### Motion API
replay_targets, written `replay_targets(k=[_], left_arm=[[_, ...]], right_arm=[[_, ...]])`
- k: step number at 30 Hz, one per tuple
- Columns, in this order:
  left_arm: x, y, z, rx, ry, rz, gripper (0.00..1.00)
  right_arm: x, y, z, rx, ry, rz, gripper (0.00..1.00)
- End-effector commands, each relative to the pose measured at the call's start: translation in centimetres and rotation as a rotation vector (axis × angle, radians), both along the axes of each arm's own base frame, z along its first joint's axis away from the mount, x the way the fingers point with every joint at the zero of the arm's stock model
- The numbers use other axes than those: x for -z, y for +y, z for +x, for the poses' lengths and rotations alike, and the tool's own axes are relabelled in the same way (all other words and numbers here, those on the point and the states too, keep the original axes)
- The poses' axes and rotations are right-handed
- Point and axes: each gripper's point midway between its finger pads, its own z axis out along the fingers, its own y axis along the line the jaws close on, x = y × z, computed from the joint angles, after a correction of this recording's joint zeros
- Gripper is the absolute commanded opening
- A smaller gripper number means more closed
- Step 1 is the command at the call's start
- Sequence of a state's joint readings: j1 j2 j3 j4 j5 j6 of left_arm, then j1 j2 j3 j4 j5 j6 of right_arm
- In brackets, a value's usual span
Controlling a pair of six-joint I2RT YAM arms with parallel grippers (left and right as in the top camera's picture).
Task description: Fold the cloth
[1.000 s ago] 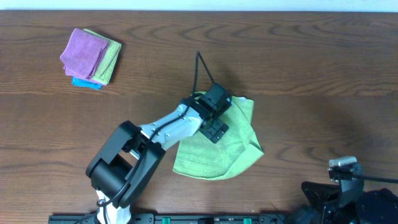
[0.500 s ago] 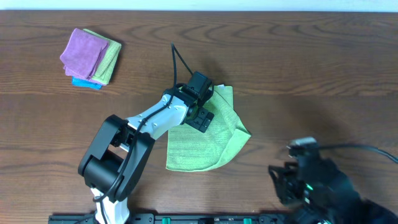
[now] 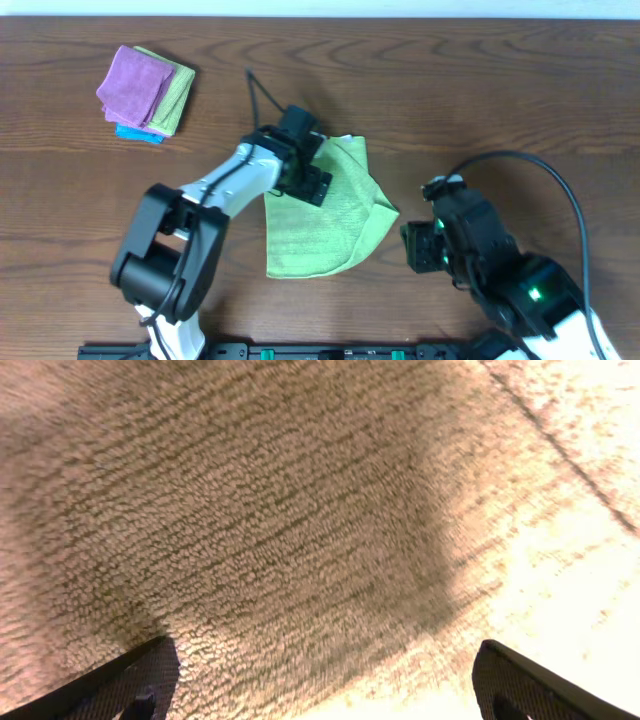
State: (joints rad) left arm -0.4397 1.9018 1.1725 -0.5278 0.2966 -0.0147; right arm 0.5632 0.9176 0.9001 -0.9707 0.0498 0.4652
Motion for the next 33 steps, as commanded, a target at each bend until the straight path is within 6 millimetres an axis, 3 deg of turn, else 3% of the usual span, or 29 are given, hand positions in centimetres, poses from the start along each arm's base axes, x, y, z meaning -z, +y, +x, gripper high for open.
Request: replay_targets(k=[1,8,12,15,22,28,33], left_arm=[[-3.4,0.3,-0.5,-0.054,0.028,-0.151,0.96],[-12.8,2.9,0.0,-0.111,-0.145,-0.274,0.95],[-17.9,3.2,-2.4,-0.077,-0.238,-0.329,0.95],[-20.4,3.8,-4.4,-0.072,-0.284,-0.339,0.95],[-23.8,6.1,-7.9,-0.098,-0.387,-0.300,0.95],[-24.5,6.9,-9.6,-0.106,-0.405,-0.287,0.95],[-24.2,6.9,-9.8,-0.108,-0.388,-0.281,0.95]], right_arm=[[1.5,0.1,0.9,-0.008,0.069,-0.004,0.47],[4.6,1.5,4.4,-0.075,0.134,0.022,0.46],[7.5,2.2,5.7,-0.113,0.188,-0.009,0.46],[9.6,2.6,6.3,-0.129,0.230,-0.019,0.45],[13.2,3.7,7.6,-0.189,0.264,-0.032,0.44],[15.2,3.8,7.7,-0.209,0.298,-0.052,0.41],[15.6,3.8,7.3,-0.212,0.321,-0.052,0.11]])
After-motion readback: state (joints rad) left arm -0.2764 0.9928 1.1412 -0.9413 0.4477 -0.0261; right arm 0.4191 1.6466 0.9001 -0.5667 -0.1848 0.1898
